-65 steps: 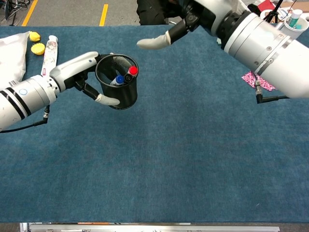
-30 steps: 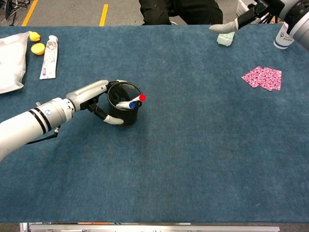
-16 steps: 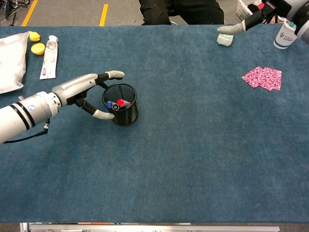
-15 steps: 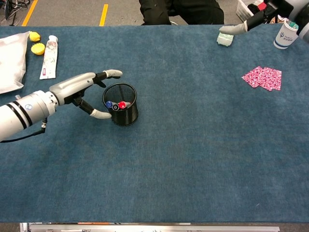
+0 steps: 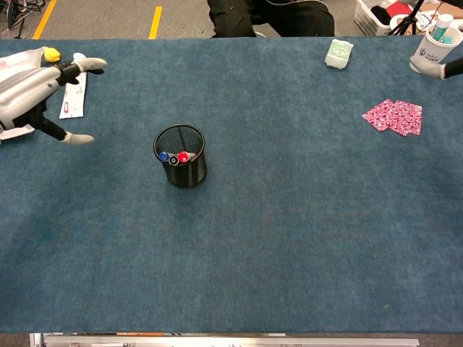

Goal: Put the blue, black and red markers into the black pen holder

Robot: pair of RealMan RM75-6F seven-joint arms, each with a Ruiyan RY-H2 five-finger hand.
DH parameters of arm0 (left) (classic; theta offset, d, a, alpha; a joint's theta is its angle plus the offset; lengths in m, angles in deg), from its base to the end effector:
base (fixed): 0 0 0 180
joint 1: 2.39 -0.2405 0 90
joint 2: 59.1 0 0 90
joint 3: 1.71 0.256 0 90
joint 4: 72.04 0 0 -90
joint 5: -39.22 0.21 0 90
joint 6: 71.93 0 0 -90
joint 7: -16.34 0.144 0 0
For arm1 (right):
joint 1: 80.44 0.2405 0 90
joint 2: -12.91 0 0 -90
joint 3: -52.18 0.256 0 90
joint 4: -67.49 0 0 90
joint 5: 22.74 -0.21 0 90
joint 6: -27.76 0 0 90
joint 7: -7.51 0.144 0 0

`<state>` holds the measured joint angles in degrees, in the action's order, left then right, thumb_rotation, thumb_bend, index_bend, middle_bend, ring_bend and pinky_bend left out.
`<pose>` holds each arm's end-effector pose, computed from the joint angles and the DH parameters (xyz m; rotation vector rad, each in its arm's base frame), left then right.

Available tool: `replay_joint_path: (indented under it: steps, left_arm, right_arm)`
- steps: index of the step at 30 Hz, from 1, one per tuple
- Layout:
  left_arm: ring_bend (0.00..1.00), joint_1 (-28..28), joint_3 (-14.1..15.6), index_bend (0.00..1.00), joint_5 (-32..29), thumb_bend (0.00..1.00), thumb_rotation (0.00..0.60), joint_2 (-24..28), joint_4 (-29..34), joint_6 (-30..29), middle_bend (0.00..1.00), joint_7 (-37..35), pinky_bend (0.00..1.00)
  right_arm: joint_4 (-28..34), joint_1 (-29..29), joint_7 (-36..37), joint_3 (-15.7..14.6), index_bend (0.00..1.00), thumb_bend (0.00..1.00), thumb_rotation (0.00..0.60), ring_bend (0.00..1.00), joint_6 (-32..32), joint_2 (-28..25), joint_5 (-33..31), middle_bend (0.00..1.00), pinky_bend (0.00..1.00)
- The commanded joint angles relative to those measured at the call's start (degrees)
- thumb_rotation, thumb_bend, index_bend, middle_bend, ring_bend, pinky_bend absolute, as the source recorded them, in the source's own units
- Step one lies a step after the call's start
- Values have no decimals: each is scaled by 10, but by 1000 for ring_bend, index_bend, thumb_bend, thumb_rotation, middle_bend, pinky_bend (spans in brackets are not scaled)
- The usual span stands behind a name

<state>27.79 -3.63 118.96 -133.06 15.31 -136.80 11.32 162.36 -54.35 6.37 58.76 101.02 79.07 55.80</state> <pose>-0.2367 0.2965 0.0661 -1.7408 -1.0666 -1.0240 -0.2290 -0.2939 0.1307 1.5745 -0.8843 1.0832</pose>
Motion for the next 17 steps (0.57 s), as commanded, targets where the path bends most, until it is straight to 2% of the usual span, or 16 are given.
replay_joint_path:
  steps: [1,7,12,17]
  left_arm:
    - [78,-48,0,0,-26,145,600,24,31,-69,125,80,165]
    - [88,-101,-3,19,-36,145,600,31,62,-150,142,132,165]
    - [89,-138,2,32,-22,145,600,38,95,-208,144,177,165]
    - [90,-167,9,33,-22,145,600,42,123,-236,144,206,165]
  right_arm:
    - [0,-32,-32,-17,215,346,600,0,35,-4,3,129,0]
    - [-2,-73,-50,-28,216,366,600,0,75,-3,5,129,0]
    - [-10,-99,-64,-37,216,366,600,0,101,6,16,129,0]
    - [-16,-115,-79,-38,215,367,600,0,123,17,31,129,0]
